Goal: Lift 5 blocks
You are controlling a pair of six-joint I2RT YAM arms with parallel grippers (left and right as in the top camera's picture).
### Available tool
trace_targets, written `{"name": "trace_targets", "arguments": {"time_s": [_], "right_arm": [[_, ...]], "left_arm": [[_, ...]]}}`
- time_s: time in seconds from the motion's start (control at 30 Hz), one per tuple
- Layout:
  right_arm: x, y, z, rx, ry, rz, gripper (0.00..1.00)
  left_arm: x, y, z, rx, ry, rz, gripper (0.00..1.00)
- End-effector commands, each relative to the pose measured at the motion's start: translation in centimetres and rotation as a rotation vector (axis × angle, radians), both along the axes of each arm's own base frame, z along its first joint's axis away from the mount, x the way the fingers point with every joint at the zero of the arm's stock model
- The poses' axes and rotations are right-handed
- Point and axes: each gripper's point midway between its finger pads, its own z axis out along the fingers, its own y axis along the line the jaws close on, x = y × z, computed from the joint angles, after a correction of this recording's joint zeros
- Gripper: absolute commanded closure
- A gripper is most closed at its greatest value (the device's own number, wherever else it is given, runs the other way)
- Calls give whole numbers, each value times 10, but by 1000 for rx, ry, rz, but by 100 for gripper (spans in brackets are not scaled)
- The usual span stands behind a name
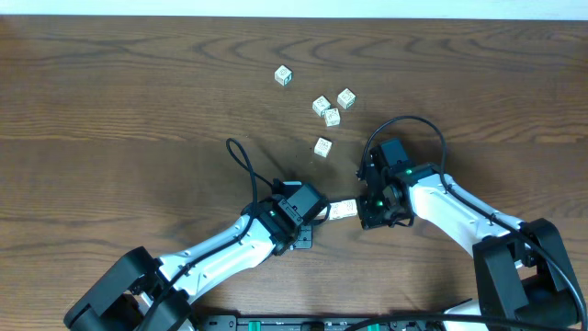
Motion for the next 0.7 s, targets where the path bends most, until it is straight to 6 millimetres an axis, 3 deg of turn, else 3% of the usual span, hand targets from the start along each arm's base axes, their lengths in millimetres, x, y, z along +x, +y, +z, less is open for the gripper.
{"name": "trace_targets", "arguments": {"time_s": [0.0,0.67], "right_arm": [[7,1,-3,-10,-29,-2,99],[-4,35,4,131,3,64,99]], "left_arm": [[-4,6,-5,24,13,-1,62],[-4,5,-5,21,11,-1,63]]}}
